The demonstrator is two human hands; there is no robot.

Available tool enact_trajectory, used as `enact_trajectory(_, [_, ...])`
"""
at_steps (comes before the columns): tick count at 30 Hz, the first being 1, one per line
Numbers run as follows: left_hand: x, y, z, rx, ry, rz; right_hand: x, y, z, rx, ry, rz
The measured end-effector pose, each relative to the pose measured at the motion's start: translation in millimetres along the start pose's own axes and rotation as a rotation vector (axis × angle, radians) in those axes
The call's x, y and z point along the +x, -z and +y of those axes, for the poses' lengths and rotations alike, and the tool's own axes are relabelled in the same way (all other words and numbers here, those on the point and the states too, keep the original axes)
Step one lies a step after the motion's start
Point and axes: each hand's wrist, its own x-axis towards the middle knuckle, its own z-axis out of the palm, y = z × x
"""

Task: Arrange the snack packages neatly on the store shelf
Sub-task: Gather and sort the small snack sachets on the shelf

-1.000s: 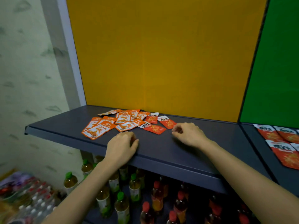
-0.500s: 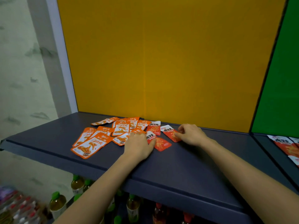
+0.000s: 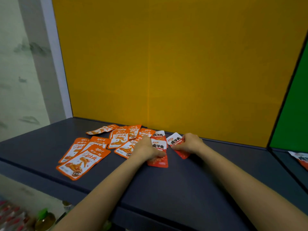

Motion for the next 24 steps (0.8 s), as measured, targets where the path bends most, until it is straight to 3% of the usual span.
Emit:
enact_trajectory(3, [2,3,0,0.014,-0.037,-0.044,0,4,2,0.016,-0.015,-0.034])
enact_trajectory(12, [29,-9,12,-0.166,-0.219,0.149,-13,7,13,0.16,-0.06,0.028])
enact_trajectory(17, [52,-21,17,0.023,-0.187,0.241,-15,3,16,0.177,-0.075,0.072])
enact_trajectory(21, [60,-31,17,0.209,-0.176,0.207,-14,2,19,0.17,-0.076,0.083])
enact_trajectory(24, [60,-33,22,0.22,-0.148,0.157,-14,3,20,0.187,-0.082,0.091])
